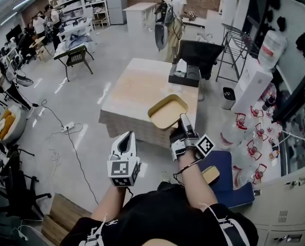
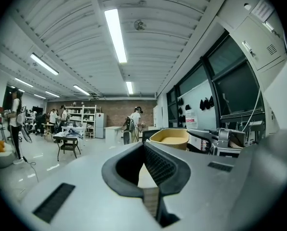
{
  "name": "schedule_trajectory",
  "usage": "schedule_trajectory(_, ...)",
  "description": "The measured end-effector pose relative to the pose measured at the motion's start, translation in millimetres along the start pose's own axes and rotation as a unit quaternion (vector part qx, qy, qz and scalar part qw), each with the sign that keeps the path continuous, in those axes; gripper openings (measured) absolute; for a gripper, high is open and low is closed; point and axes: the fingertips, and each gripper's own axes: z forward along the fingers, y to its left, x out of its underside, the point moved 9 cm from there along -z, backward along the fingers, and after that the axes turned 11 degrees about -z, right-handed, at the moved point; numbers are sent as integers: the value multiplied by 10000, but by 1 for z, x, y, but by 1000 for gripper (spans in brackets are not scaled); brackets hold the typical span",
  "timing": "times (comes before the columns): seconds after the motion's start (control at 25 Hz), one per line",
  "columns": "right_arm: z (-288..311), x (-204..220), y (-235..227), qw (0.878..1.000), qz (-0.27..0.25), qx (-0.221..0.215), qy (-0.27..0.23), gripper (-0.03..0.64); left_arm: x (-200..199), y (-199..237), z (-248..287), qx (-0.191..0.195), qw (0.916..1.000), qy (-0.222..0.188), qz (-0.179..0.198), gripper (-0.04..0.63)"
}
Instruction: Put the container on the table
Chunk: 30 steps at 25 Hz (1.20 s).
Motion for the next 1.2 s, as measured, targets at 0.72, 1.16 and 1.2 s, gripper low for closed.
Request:
schedule_trajectory(0.72,177,-128,-118,9992,186,258,230,216,-10,-4,249,-170,9985,516,16,13)
schedule_trajectory(1.16,214,-149,-157,9977,275,589,205,216,-22,6,286,-314,9990,265,-156,13)
schedule_trajectory(1.2,218,-149,-161,9976,277,604,206,216,-24,8,288,-308,9991,255,-139,14)
